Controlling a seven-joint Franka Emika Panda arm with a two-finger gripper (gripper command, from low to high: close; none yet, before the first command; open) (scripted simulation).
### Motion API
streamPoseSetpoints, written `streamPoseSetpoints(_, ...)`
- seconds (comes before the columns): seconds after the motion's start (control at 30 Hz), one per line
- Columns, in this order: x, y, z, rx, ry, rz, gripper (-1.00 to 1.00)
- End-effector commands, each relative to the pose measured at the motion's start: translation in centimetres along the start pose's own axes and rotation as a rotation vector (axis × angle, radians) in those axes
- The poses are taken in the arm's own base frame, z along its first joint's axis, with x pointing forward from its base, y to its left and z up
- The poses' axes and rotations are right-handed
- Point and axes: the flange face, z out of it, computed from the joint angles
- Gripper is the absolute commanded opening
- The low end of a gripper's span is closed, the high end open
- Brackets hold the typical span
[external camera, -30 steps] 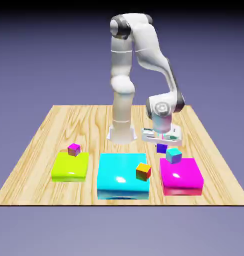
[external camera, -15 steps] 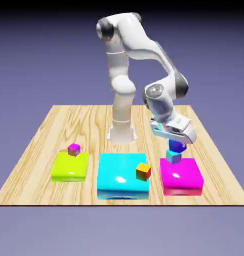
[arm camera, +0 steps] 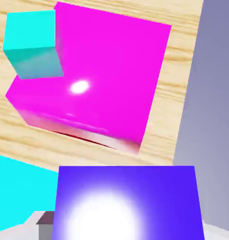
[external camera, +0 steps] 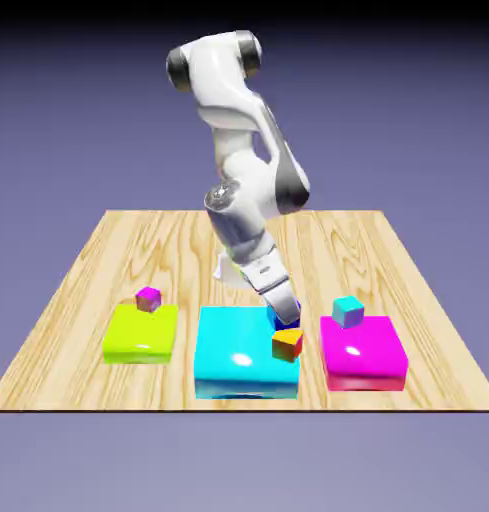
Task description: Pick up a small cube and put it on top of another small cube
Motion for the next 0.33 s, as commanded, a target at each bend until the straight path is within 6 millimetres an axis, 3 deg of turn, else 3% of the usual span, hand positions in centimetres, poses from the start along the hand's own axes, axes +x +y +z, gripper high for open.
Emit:
streamPoseSetpoints(0.0,0.0,0.0,0.3,0.0,0.001,0.0,-1.0)
streamPoseSetpoints(0.03,0.0,0.0,0.3,0.0,0.001,0.0,1.0)
streamPoseSetpoints(0.07,0.0,0.0,0.3,0.0,0.001,0.0,1.0)
streamPoseSetpoints(0.23,0.4,-0.4,-5.4,-0.003,0.002,0.001,1.0)
streamPoseSetpoints(0.3,0.6,-0.6,-6.5,0.0,0.001,0.0,1.0)
